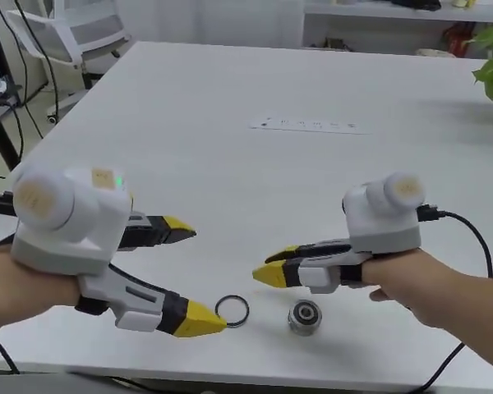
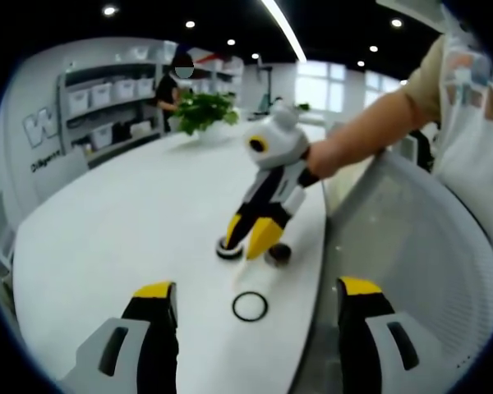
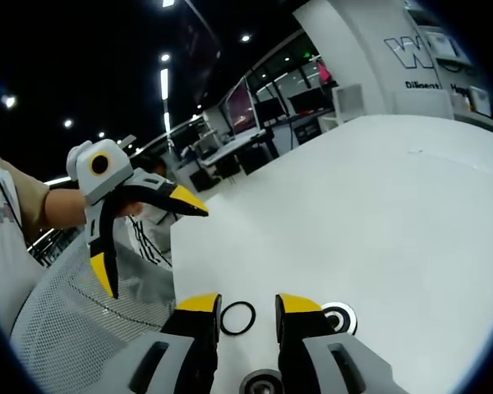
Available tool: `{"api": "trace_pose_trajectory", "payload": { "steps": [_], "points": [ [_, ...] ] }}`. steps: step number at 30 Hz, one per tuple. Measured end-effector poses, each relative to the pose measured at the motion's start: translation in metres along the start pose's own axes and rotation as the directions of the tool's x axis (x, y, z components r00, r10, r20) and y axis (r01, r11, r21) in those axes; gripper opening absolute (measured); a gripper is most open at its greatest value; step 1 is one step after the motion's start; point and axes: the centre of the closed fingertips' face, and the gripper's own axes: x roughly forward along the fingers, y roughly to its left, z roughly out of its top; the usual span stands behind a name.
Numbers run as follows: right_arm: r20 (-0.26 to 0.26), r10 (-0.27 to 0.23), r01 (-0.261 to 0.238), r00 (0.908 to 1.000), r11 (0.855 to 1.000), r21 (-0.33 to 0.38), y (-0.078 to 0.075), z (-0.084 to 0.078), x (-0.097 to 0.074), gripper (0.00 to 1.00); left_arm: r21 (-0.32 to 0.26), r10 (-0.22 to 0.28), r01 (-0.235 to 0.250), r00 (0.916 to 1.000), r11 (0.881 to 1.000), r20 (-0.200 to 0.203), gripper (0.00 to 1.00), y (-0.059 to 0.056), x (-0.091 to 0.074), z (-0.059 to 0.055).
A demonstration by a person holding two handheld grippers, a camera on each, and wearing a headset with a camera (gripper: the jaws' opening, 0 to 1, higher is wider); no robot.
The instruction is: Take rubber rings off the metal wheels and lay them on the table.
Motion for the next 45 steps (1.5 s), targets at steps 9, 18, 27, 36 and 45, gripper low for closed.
{"api": "trace_pose_trajectory", "payload": {
  "steps": [9,18,27,36,45],
  "points": [
    [0.066,-0.038,0.037,0.9971,0.999,0.006,-0.010,0.013,-0.020,0.26,0.001,0.001,-0.001,1.0000,1.000,0.003,0.80,0.004,0.003,0.005],
    [0.113,-0.092,0.091,0.9893,0.996,0.014,-0.026,0.019,-0.040,0.27,-0.003,0.008,-0.008,0.9999,1.000,0.009,0.79,0.012,0.007,0.009],
    [0.135,-0.136,0.135,0.9815,0.991,0.016,-0.037,0.019,-0.054,0.28,0.006,0.020,-0.020,0.9998,1.000,0.009,0.77,0.020,0.013,0.014],
    [0.132,-0.168,0.170,0.9769,0.985,-0.007,-0.041,0.017,-0.061,0.28,0.011,0.030,-0.030,0.9995,0.999,0.005,0.76,0.029,0.018,0.017],
    [0.115,-0.182,0.188,0.9766,0.981,-0.047,-0.044,0.013,-0.063,0.29,0.011,0.039,-0.039,0.9992,0.999,0.005,0.73,0.037,0.026,0.020]
  ]
}}
